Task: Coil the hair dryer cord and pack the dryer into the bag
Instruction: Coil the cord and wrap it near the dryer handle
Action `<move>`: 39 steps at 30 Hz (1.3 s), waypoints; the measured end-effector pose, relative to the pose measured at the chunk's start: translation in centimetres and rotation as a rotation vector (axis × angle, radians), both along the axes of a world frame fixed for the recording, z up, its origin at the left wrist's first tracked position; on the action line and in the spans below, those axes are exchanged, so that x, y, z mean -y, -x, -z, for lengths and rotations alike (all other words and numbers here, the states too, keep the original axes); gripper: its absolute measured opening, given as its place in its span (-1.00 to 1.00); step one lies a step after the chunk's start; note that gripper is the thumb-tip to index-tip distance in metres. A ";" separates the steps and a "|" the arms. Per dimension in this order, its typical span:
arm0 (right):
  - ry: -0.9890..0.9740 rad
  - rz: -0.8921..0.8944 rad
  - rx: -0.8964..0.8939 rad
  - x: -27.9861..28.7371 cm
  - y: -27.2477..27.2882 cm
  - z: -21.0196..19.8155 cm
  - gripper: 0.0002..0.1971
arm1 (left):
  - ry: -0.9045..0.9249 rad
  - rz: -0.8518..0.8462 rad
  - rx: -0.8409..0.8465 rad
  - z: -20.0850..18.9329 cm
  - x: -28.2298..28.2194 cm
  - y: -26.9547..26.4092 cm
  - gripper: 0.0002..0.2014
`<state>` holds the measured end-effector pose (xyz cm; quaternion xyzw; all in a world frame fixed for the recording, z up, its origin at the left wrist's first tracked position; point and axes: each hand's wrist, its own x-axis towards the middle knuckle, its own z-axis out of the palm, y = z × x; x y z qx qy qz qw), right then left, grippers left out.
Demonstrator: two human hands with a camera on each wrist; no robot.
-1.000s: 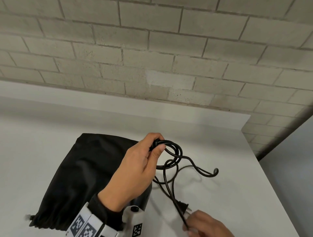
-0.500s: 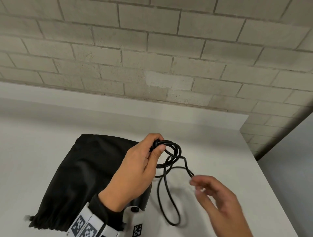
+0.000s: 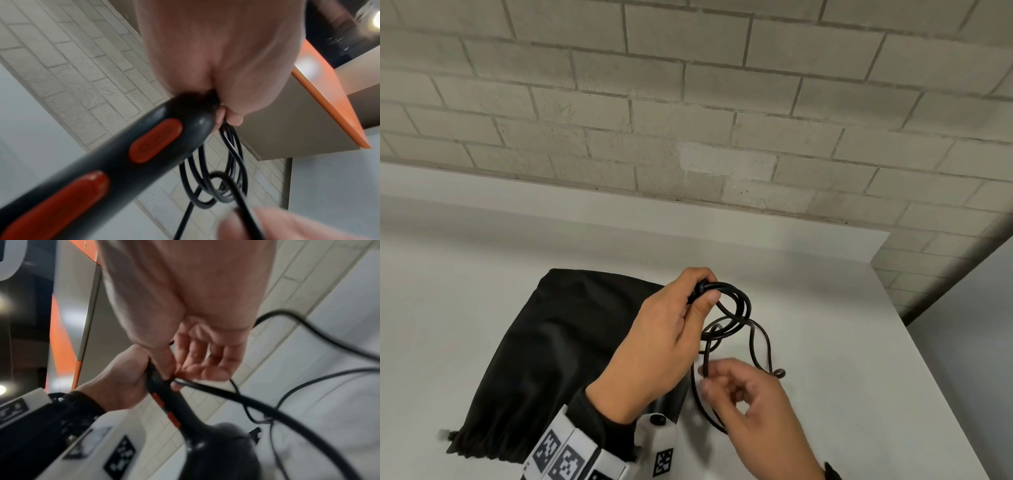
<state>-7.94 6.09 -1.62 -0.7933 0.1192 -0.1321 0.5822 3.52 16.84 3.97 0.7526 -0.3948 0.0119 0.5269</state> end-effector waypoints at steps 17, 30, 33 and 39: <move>0.394 -0.260 -0.695 7.7 6.8 1.2 -0.50 | 0.060 -0.033 -0.055 0.3 -0.6 -1.3 -0.77; 0.555 0.300 0.214 0.3 -2.0 -1.1 -0.73 | 0.017 -0.009 -0.023 0.2 -0.2 -0.6 -0.80; 0.509 0.329 0.229 0.2 -2.5 -0.4 -0.79 | 0.009 -0.006 -0.014 0.3 -0.2 -0.5 -0.81; 0.212 0.414 0.261 0.8 -0.3 0.8 -0.68 | 0.042 -0.033 -0.020 0.4 -0.2 -0.6 -0.81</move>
